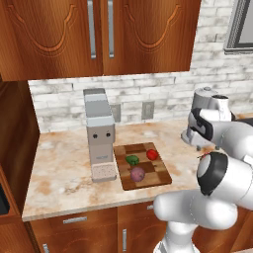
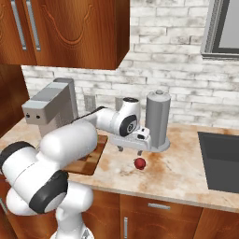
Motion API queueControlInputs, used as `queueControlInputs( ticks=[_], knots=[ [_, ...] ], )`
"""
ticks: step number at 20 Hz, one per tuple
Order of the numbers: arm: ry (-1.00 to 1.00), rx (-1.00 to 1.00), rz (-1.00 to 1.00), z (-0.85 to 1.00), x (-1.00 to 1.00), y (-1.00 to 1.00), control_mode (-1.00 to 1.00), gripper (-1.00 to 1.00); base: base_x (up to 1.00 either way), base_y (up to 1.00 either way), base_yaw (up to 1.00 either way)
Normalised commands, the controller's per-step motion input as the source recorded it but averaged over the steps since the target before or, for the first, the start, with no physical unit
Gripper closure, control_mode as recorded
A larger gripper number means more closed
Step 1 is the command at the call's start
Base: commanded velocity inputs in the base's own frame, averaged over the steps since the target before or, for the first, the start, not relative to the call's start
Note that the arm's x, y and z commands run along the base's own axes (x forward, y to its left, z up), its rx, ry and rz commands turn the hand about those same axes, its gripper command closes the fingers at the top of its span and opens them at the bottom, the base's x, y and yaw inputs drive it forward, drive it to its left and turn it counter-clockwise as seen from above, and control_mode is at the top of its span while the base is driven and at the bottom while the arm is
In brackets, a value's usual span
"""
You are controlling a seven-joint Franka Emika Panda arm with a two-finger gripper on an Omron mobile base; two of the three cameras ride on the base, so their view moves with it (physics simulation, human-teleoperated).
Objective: Place the avocado, onion, tomato, and bell pepper on the cutting board.
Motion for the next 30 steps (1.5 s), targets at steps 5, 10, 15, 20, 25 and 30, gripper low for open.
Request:
queueControlInputs(
  ticks=[5,10,15,20,25,30],
  knots=[
    [0.04,0.0,0.04,-0.29,0.28,-0.22,-1.0,-1.0,0.0,0.0,0.0],
    [0.05,0.0,0.04,-0.31,0.28,-0.16,-1.0,-1.0,0.0,0.0,0.0],
    [0.05,0.0,0.04,-0.35,0.27,-0.17,-1.0,-1.0,0.0,0.0,0.0],
    [0.02,0.01,0.04,-0.32,0.21,-0.17,-1.0,-1.0,0.0,0.0,0.0],
    [0.05,0.03,0.03,-0.41,0.03,-0.05,-1.0,-1.0,0.0,0.0,0.0],
    [0.1,0.06,0.01,-0.48,0.0,0.0,-1.0,1.0,0.0,0.0,0.0]
  ],
)
